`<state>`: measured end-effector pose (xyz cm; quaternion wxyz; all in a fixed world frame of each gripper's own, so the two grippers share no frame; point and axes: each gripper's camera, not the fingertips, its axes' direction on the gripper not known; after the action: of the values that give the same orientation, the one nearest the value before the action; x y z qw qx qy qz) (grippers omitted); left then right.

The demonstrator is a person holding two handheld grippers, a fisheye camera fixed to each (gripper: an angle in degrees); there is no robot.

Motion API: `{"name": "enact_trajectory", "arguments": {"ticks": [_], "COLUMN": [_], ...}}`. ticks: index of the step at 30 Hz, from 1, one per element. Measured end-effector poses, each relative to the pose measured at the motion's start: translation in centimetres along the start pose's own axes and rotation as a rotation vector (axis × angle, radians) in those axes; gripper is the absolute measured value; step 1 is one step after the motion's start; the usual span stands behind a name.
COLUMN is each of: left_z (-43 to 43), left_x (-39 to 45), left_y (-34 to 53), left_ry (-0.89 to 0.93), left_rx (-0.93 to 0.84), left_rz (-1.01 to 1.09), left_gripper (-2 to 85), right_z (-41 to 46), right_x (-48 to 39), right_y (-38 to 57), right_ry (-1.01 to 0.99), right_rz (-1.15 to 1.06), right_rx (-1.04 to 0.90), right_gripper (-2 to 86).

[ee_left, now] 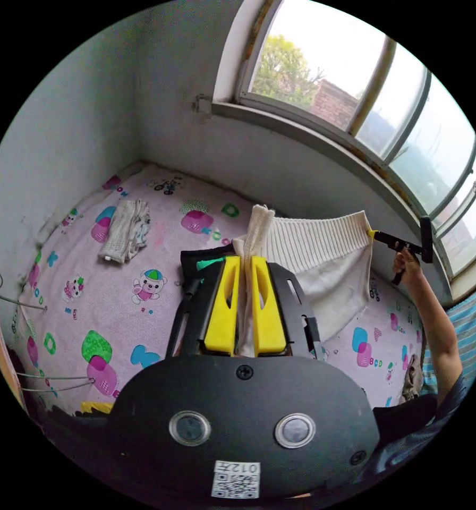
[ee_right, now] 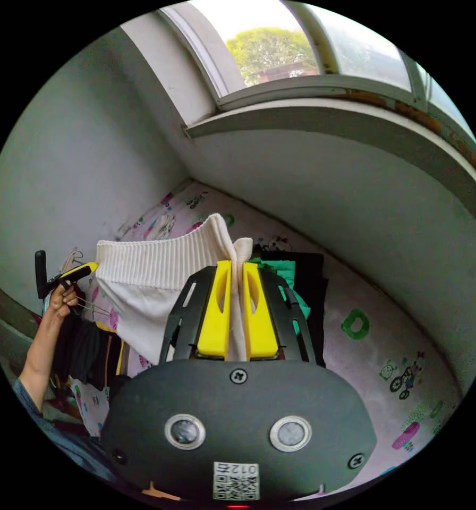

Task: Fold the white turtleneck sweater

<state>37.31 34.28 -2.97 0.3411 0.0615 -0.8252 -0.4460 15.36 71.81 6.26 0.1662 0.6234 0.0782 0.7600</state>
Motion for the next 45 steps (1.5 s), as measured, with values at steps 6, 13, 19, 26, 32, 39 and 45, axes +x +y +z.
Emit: {"name": "enact_trajectory", "arguments": {"ticks": [6,13,19,26,32,39,45], "left_z": [5.0,9.7,14.0,15.8,11.7,6.9,8.4], "left_x": [-1.9,-4.2,-6.2,-8.4,-8.5,-6.3,-6.8], "left_y": [-3.7,-6.1,-6.5,-6.5,-5.8,-0.1,3.9], "left_ry": [-0.054,-0.054,-0.074,-0.018,-0.110,-0.010,0.065], "left_rx": [-0.099,-0.153,-0.223,-0.237,-0.188,-0.157,-0.255], "left_rz": [0.033,0.024,-0.035,-0.198,-0.190,-0.123,-0.155], "left_gripper": [2.3,2.6,3.3,5.1,5.8,6.7,7.8], "right_z": [4.2,8.2,11.3,10.4,4.8,-1.3,-1.7], "right_x": [3.7,7.4,10.1,13.7,15.4,20.3,25.2], "right_y": [-3.6,-7.7,-10.0,-11.2,-10.1,-3.6,0.1], "right_ry": [-0.002,0.015,0.034,-0.050,-0.031,-0.235,-0.476], "right_rz": [0.021,0.019,0.057,0.197,0.139,0.220,0.443], "right_rx": [-0.058,-0.143,-0.206,-0.175,-0.174,-0.196,-0.188], "right_gripper": [3.8,3.8,4.1,6.9,7.2,6.8,8.1]}}
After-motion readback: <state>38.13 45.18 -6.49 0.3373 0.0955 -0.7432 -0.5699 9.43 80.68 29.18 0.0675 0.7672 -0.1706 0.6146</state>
